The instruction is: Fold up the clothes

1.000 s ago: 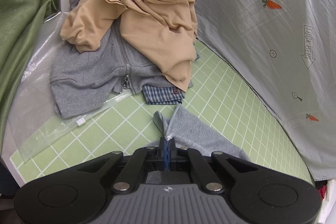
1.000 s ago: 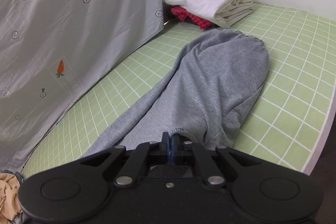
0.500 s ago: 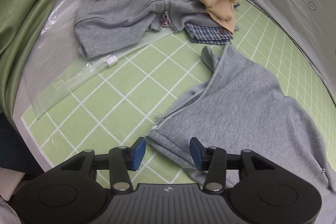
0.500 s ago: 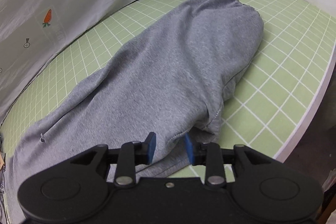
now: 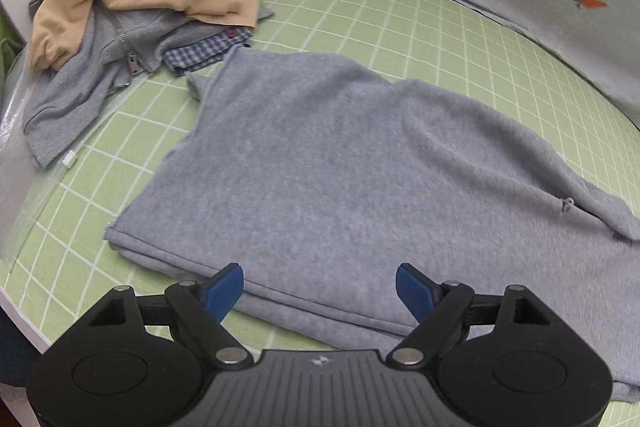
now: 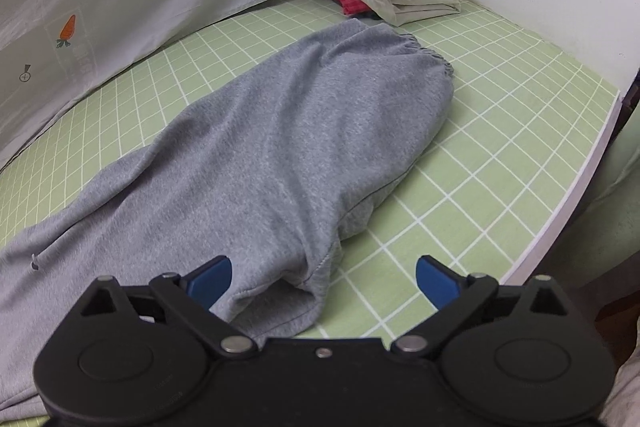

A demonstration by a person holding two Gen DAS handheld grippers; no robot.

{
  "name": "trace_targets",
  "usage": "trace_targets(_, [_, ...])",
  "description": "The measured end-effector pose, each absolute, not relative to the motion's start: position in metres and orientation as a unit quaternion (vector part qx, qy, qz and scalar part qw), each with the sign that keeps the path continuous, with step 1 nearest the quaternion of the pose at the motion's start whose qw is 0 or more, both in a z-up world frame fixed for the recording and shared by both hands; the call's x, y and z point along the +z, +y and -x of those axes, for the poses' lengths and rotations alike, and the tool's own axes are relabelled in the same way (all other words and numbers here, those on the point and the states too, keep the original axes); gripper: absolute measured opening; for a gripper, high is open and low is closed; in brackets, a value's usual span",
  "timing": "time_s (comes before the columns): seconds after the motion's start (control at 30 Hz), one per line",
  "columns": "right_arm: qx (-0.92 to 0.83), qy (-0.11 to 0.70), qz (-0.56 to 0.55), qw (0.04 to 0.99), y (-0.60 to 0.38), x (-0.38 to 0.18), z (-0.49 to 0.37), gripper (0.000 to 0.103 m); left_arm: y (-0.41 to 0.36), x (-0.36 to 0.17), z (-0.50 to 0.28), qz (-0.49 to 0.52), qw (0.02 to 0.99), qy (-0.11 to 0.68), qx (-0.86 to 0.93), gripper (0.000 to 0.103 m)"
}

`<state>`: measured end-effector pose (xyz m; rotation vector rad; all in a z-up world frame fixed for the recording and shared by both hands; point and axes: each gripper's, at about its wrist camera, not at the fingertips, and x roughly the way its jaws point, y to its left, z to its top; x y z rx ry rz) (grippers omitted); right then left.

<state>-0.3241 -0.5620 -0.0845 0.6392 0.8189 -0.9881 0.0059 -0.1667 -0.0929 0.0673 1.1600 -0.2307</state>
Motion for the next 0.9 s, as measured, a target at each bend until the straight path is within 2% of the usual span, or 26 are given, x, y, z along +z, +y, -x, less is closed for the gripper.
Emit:
trace_targets(0.5, [-0.461, 0.334, -0.346, 0.746, -0.680, -0.102, 0.366, 0.100, -0.394, -0.115, 0.063, -0.104, 0.781, 0.574, -0.222, 0.085])
trace_targets(0.73, [-0.444, 0.312, -0.380, 0.749, -0.734, -0.117, 0.371, 0.100, -0.424, -0.136, 0.096, -0.132, 0.771, 0.584, -0.218, 0.085])
trace_targets(0.9, [-0.427, 0.284, -0.419, 0.750, -0.783, -0.128, 0.359, 0.100, -0.425, -0.144, 0.108, -0.143, 0.781, 0.577, -0.192, 0.092])
